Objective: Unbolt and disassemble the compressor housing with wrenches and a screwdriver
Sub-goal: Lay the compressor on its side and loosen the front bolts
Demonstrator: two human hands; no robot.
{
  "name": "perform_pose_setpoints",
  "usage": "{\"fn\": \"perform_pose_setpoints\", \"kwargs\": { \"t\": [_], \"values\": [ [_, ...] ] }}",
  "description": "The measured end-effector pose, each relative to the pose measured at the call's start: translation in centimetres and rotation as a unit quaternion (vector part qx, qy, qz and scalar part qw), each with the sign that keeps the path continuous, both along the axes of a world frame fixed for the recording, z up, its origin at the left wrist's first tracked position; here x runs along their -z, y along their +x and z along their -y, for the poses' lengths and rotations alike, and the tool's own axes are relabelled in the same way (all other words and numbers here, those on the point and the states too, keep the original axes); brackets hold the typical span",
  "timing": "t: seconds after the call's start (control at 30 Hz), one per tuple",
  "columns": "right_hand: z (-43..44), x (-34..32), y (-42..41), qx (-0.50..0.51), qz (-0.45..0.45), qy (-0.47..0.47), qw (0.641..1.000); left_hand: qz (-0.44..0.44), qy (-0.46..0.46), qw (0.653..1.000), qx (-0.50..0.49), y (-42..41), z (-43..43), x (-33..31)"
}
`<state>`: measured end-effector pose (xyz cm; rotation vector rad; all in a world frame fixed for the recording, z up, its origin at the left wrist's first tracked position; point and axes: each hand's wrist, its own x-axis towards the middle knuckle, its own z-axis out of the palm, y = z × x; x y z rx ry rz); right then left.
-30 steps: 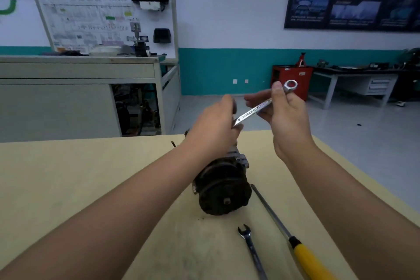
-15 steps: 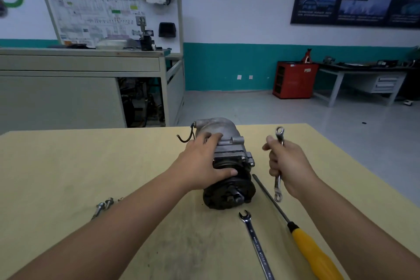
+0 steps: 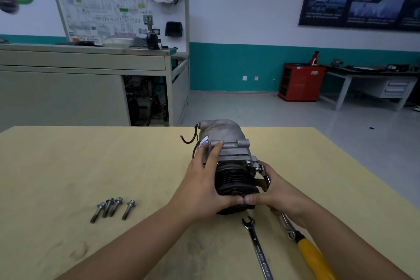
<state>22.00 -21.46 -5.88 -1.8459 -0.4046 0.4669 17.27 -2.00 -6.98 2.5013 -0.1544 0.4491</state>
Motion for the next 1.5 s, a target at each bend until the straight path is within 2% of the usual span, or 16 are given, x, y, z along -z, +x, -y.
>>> {"fn": "perform_pose_setpoints", "kwargs": {
  "t": [0.13,0.37,0.5,0.67,0.87,1.17,1.37,1.5],
  "values": [
    [-0.2,0.7,0.2,-0.009,-0.042,0.031,0.999,0.037,-0.068,0.997,0.001,-0.1,0.1,1.4],
    [-0.1,0.2,0.4,-0.049,-0.005,0.024,0.998,0.110,-0.125,0.986,-0.021,-0.1,0.3,2.3],
    [-0.1,0.0,0.5,-0.044,0.002,0.012,0.999,0.181,-0.099,0.978,-0.041,-0.1,0.4,2.4],
    [-0.3,-0.5,0.0,-0.008,0.037,-0.006,0.999,0.213,-0.069,0.973,-0.053,-0.4,-0.1,2.0],
    [-0.1,-1.8,-0.4,0.008,0.018,0.017,1.000,0.127,-0.172,0.972,-0.096,-1.3,0.2,0.1],
    [-0.3,-3.0,-3.4,-0.016,0.004,0.016,1.000,0.089,-0.145,0.978,-0.118,-5.2,-0.3,-1.2],
    [-0.9,-5.7,-4.2,-0.019,-0.003,0.014,1.000,0.073,-0.186,0.969,-0.144,-6.1,-0.6,-4.3],
    [-2.3,-8.3,-3.0,0.013,-0.010,0.000,1.000,0.005,-0.165,0.975,-0.146,-4.5,-1.9,-7.6]
  ]
}}
